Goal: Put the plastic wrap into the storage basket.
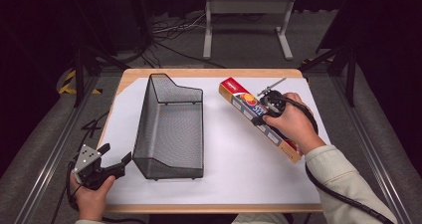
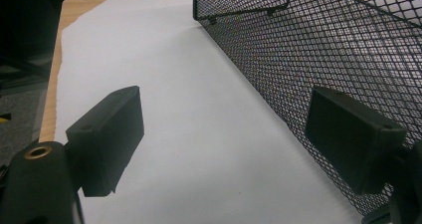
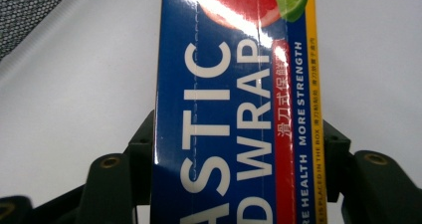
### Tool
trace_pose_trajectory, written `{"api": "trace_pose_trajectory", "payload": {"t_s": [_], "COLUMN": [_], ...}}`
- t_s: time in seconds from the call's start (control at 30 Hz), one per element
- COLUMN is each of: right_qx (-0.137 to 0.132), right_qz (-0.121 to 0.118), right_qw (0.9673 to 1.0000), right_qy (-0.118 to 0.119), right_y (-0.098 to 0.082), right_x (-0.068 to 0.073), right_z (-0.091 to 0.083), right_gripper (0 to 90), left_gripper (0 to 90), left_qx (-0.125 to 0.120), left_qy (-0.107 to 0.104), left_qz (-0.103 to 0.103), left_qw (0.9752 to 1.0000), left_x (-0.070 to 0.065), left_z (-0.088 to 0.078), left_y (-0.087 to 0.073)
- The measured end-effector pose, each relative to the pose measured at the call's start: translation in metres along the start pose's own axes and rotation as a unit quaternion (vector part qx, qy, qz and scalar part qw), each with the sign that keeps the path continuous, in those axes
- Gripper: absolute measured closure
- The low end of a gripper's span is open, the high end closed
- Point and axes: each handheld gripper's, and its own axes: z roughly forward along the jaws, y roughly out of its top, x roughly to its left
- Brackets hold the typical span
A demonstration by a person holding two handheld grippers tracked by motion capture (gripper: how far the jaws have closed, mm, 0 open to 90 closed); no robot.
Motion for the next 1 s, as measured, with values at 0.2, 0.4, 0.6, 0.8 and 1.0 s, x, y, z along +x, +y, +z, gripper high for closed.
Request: {"api": "trace_pose_trajectory", "payload": {"t_s": [0.2, 0.4, 0.6, 0.8, 1.0], "right_qx": [-0.006, -0.009, -0.011, -0.015, -0.013], "right_qz": [0.012, 0.019, 0.030, 0.033, 0.011], "right_qw": [0.9999, 0.9998, 0.9995, 0.9994, 0.9998], "right_qy": [0.000, -0.001, 0.001, 0.000, 0.004], "right_y": [0.003, 0.006, 0.014, 0.029, 0.044], "right_x": [0.005, 0.013, 0.027, 0.049, 0.076], "right_z": [-0.016, -0.027, -0.033, -0.039, -0.045], "right_gripper": [40.2, 40.3, 40.3, 40.3, 40.3], "left_gripper": [16.3, 16.3, 16.3, 16.3, 16.3], "left_qx": [-0.001, 0.000, 0.001, 0.000, -0.001], "left_qy": [0.002, 0.002, 0.002, 0.002, 0.000], "left_qz": [0.000, 0.000, 0.003, 0.002, 0.002], "left_qw": [1.0000, 1.0000, 1.0000, 1.0000, 1.0000], "left_x": [0.000, 0.000, -0.001, 0.000, -0.001], "left_z": [0.000, -0.001, 0.000, 0.000, 0.002], "left_y": [0.000, 0.000, 0.000, 0.000, 0.001]}}
